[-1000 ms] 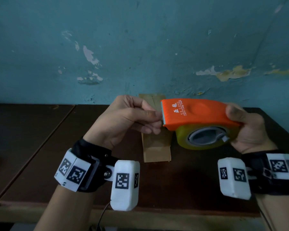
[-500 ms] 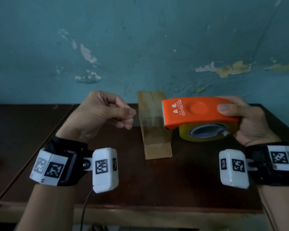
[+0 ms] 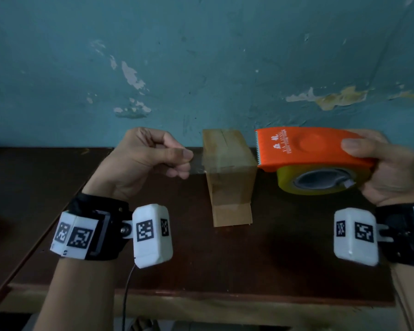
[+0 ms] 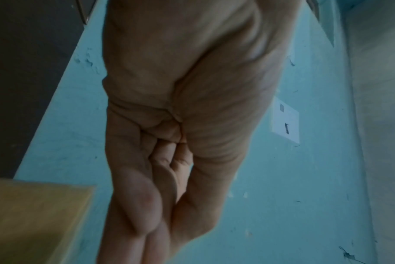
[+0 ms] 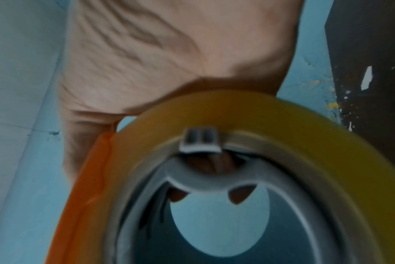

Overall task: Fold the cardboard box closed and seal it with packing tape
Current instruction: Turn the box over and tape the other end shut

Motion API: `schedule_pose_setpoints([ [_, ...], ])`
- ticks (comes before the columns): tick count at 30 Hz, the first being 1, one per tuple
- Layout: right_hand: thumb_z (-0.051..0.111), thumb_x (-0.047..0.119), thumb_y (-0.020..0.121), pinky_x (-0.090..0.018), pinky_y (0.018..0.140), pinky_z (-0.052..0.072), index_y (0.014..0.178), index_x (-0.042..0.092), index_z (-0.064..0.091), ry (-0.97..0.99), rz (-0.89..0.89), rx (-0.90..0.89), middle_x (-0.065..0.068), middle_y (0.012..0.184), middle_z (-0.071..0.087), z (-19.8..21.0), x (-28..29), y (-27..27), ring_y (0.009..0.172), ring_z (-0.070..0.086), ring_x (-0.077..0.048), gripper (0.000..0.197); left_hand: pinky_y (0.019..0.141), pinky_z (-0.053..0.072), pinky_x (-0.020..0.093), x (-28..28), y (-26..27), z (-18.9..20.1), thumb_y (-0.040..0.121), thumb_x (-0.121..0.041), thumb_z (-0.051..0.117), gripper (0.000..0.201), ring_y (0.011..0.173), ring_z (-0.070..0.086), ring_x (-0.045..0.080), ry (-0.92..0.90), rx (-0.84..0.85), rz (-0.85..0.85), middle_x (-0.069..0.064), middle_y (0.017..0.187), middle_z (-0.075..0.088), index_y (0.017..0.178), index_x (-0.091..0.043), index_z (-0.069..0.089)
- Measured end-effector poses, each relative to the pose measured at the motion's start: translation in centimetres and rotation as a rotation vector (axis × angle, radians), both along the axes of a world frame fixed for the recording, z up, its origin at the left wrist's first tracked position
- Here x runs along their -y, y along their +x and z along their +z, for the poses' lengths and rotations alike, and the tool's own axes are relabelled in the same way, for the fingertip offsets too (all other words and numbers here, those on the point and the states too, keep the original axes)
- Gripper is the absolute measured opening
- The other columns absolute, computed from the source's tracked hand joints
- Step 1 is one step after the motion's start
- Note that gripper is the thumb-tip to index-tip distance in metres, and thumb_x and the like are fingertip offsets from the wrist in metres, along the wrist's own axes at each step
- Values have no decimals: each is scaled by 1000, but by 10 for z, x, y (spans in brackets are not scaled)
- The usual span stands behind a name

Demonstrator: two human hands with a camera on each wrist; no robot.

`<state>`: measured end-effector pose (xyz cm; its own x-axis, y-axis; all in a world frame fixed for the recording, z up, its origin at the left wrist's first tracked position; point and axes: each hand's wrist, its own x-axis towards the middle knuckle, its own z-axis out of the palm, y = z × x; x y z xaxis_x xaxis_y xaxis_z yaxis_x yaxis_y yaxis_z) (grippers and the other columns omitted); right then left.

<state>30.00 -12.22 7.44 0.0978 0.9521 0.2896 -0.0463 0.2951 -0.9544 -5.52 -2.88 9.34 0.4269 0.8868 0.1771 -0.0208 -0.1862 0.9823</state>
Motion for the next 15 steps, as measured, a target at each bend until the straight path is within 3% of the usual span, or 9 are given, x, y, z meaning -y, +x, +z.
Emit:
schedule_pose_setpoints([
  [5,43,11,84,-32,70,62,90,8,80,-8,-96,3,-10,77,76,-9,5,25,70,75,-25,37,48,51,17,-3,-8,-5,59,-18,83,11,50,69,19,6,-29,-2,13,58,70,61,-10,76],
  [9,49,13,79,-32,72,62,100,2,73,21,-127,46,-18,84,75,-7,5,24,77,74,-31,34,48,52,17,-3,-5,-4,65,-12,81,14,50,69,18,65,23,36,13,58,70,67,-3,71],
  [13,54,13,77,-26,64,55,97,-10,67,44,-175,105,-18,77,67,-6,-2,29,71,65,-33,33,49,53,19,-3,0,-5,64,-18,83,15,51,69,20,133,33,36,14,59,70,65,-7,74],
  [15,54,14,77,-24,62,52,94,-6,67,41,-181,134,-23,81,60,-4,-5,32,73,60,-33,28,49,53,21,-3,2,-7,65,-18,83,15,51,68,21,139,39,10,15,59,70,66,-6,73],
])
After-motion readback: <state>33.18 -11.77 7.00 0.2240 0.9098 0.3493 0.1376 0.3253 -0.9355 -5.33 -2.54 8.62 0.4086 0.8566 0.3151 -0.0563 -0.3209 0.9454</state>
